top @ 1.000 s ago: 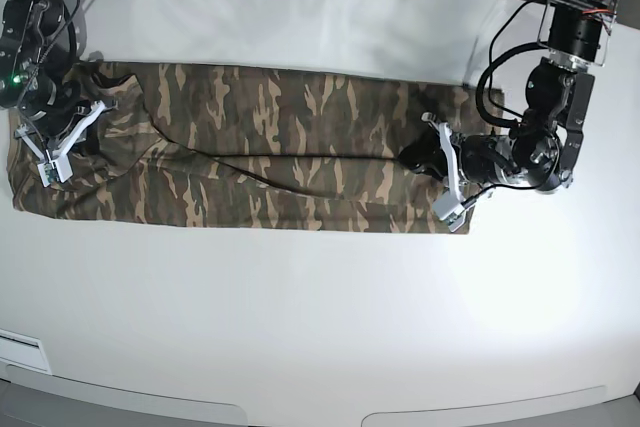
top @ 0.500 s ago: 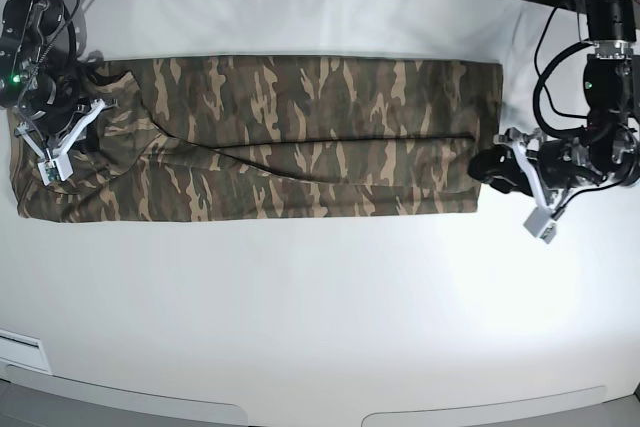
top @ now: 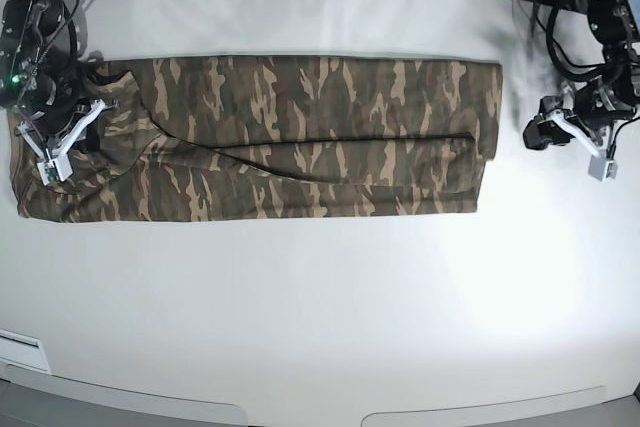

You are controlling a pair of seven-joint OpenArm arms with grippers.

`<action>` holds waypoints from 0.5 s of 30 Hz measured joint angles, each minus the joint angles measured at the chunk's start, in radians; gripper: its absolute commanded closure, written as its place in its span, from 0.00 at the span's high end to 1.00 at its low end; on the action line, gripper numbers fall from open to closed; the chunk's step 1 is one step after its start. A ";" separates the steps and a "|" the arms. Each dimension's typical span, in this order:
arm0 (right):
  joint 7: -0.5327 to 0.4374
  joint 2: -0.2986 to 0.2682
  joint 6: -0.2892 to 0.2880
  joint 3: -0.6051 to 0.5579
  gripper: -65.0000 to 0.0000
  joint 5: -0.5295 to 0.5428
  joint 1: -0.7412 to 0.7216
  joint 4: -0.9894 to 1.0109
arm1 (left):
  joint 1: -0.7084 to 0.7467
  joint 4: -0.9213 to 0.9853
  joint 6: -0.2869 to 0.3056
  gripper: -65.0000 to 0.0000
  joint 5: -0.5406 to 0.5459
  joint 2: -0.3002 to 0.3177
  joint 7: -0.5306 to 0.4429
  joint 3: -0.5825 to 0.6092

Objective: Fold the T-shirt properly
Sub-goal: 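Move the left gripper down and grasp the strip's other end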

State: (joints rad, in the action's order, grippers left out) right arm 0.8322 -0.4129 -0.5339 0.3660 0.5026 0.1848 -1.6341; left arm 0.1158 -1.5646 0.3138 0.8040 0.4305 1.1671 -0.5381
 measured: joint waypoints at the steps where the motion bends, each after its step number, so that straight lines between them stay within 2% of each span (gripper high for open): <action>1: 0.003 0.000 -0.001 0.000 0.00 0.012 0.000 0.000 | 0.000 0.000 0.001 0.48 0.000 -0.006 -0.001 0.002; 6: 0.006 0.000 -0.015 0.000 0.00 0.032 0.000 0.000 | -0.003 0.000 0.042 0.49 0.056 -0.041 -0.018 0.061; 11: 0.007 0.000 -0.015 0.000 0.00 0.032 0.000 0.000 | -0.005 -0.004 0.091 0.54 0.114 -0.054 -0.027 0.138; 15: 0.017 0.000 -0.016 0.000 0.00 0.032 0.000 0.000 | -0.005 -0.004 0.092 0.54 0.132 -0.060 -0.042 0.165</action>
State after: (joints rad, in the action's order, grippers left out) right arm 0.8490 -0.4129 -0.5495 0.3660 0.5350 0.1848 -1.6337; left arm 0.1108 -1.5684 0.4053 0.9356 0.3702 1.1252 -0.3733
